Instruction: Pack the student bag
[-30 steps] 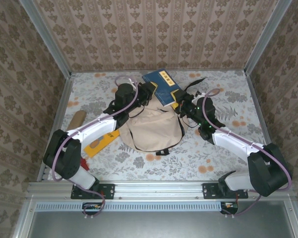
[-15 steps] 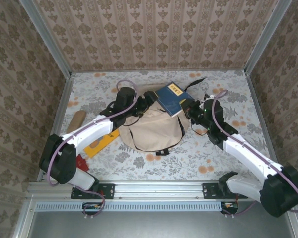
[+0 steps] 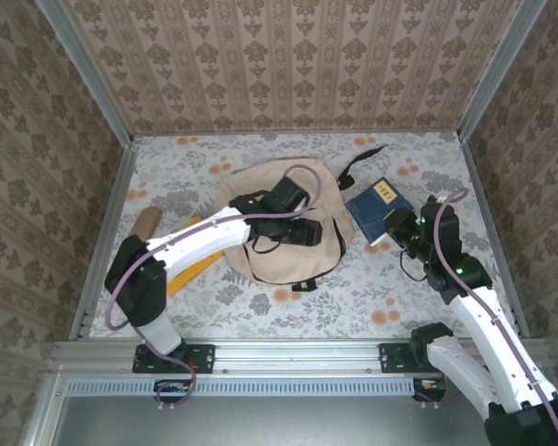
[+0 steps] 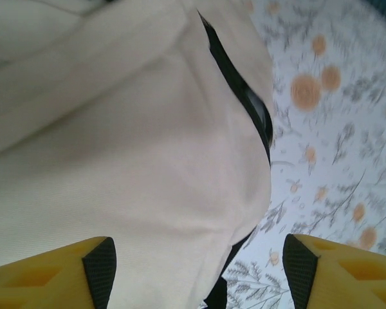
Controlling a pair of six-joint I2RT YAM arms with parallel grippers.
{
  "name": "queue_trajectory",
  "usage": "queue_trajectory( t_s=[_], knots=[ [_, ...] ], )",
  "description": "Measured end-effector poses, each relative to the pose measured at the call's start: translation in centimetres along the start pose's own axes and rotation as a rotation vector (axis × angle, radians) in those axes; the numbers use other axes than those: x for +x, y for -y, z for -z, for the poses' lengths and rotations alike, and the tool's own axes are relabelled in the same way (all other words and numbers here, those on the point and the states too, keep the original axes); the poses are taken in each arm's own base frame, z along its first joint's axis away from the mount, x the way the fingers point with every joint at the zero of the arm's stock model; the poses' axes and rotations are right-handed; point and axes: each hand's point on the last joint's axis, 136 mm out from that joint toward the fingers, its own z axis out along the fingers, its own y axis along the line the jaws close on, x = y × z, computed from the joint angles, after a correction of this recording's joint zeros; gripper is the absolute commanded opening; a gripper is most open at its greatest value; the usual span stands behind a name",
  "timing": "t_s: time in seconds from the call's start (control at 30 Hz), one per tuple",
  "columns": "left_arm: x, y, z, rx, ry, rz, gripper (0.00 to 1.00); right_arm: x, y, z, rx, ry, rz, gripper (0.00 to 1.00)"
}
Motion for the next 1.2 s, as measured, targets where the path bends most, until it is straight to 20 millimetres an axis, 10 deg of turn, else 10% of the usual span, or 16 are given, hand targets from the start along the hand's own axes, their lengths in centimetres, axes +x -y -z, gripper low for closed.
queue_trajectory(
  t_s=[0.33,0.73,1.2],
  knots=[
    [3.0,2.5,-3.7,-0.153,-0.177,-0.354,0.69,0.5,2.8,-0.1,0.080,-0.029,0.001,0.00],
    [5.0,0.3,-5.9,-0.287,-0.351,-0.528,0.62,1.0,3.7,-0.3,0.096,-0.048,-0.013,0.00],
    [3.9,0.3,-5.3,-0.306,-0.349,-0.568,0.01,1.0,4.2,-0.2,0.117,-0.052,-0.016,0.00]
  ],
)
